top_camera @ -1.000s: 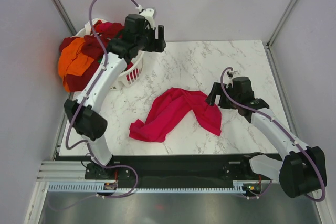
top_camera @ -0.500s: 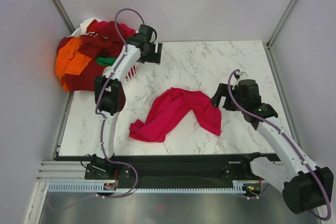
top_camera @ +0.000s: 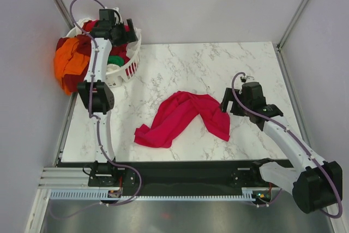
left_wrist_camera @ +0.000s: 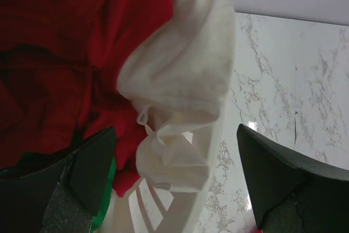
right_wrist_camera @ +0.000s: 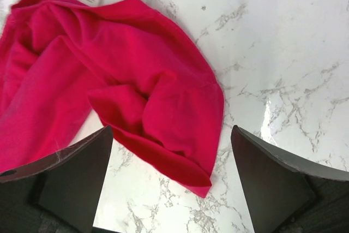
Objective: Fold and stack the t-shirts
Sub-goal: Flatten the tshirt out
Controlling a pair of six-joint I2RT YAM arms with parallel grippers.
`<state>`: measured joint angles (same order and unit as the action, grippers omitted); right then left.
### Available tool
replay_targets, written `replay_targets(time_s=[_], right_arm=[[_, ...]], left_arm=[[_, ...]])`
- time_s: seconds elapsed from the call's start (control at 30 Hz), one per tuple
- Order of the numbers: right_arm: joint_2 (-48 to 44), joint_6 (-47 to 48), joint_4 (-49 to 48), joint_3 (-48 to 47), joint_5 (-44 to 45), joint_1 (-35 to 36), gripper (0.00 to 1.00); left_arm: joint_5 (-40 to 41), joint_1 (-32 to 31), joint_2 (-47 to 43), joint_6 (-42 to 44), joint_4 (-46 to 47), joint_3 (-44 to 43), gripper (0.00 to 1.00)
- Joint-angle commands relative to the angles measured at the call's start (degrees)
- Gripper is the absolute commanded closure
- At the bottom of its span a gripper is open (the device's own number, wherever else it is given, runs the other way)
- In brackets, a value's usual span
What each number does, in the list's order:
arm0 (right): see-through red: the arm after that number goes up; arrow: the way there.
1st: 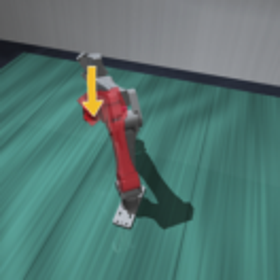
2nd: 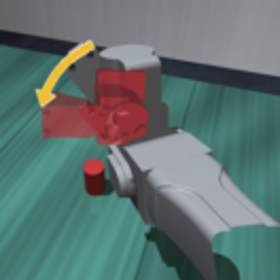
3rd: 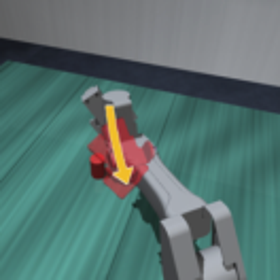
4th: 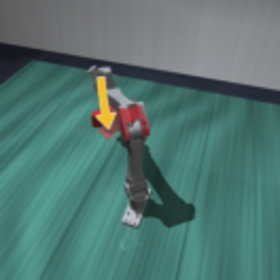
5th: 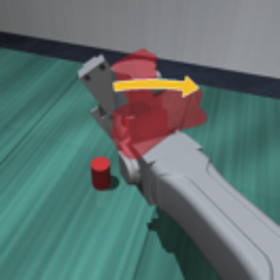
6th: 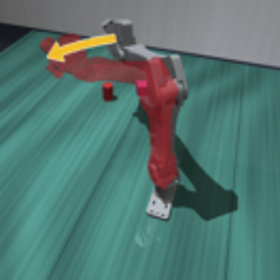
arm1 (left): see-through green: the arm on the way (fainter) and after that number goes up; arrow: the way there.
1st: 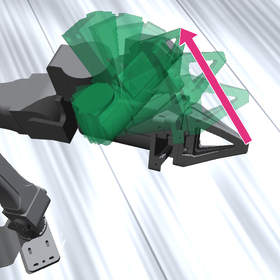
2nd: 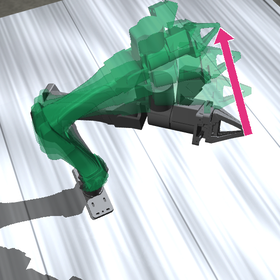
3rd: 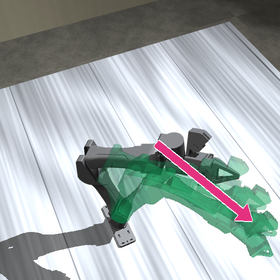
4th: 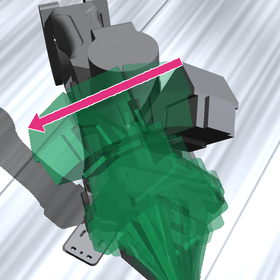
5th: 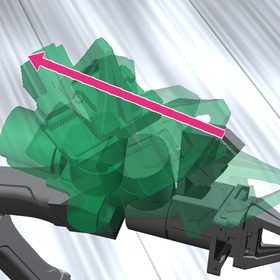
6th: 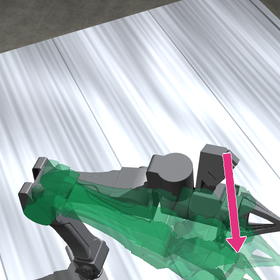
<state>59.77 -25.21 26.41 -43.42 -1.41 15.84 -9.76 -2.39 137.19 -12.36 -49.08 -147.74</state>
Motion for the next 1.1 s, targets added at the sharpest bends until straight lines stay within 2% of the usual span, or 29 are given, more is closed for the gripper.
replay_targets(time_s=[0.0, 0.07, 0.1, 0.13, 0.2, 0.23, 0.3, 0.33, 0.4, 0.43, 0.53, 0.63, 0.73, 0.97, 1.07], right_arm=[[4.37, -0.63, -1.45, -2.98, 5.44, 2.0, 0.02], [8.67, -2.29, -0.75, -3.86, 6.24, 4.37, 0.02], [9.83, -2.73, -0.66, -3.95, 6.59, 5.42, 0.02], [10.89, -3.35, -0.66, -4.13, 6.94, 8.13, 0.02], [12.39, -4.58, -0.66, -4.04, 8.61, 11.39, 0.02], [12.65, -4.76, -0.49, -3.96, 10.62, 14.02, 0.02], [12.39, -4.85, -0.14, -3.78, 12.04, 15.71, 0.02], [12.04, -4.93, 0.13, -3.43, 12.48, 16.67, 0.02], [10.9, -4.58, 0.3, -2.73, 12.48, 17.3, 0.04], [10.55, -4.06, 0.3, -1.94, 12.22, 18.0, 0.04], [10.54, -2.57, -0.65, -0.01, 10.55, 18.97, 0.06], [11.86, -1.25, -2.33, 0.27, 8.62, 19.58, 0.07], [12.65, -0.02, -2.77, -1.92, 8.18, 20.2, 0.1], [18.97, 2.71, -2.42, -6.15, 8.09, 21.43, 0.15], [21.17, 3.24, -1.28, -7.12, 8.35, 22.57, 0.2]], left_arm=[[-0.71, -3.04, -6.29, -0.4, 1.53, -0.01, 0.0], [3.58, -7.86, -12.0, 0.23, 1.62, 6.74, 0.0], [4.3, -9.19, -18.03, 0.06, 1.62, 9.98, 0.0], [4.74, -11.21, -21.14, -0.73, 1.71, 17.85, 0.0], [6.59, -12.8, -27.64, -3.09, 2.32, 26.67, 0.0], [8.51, -14.46, -33.5, -4.33, 2.93, 36.37, 0.01], [9.32, -15.88, -40.12, -5.47, 4.77, 46.79, 0.01], [9.67, -16.41, -45.98, -6.61, 6.44, 56.33, 0.01], [9.58, -17.64, -51.81, -10.64, 9.16, 66.3, 0.03], [8.71, -17.99, -57.93, -11.71, 13.18, 76.27, 0.03], [6.24, -19.75, -66.57, -15.05, 17.86, 90.9, 0.04], [5.02, -20.72, -70.73, -17.26, 19.72, 99.8, 0.06], [4.66, -21.95, -74.51, -17.35, 19.9, 104.3, 0.08], [4.57, -23.62, -81.45, -18.93, 19.28, 105.91, 0.09], [3.26, -23.88, -84.18, -19.37, 14.9, 105.12, 0.09]])
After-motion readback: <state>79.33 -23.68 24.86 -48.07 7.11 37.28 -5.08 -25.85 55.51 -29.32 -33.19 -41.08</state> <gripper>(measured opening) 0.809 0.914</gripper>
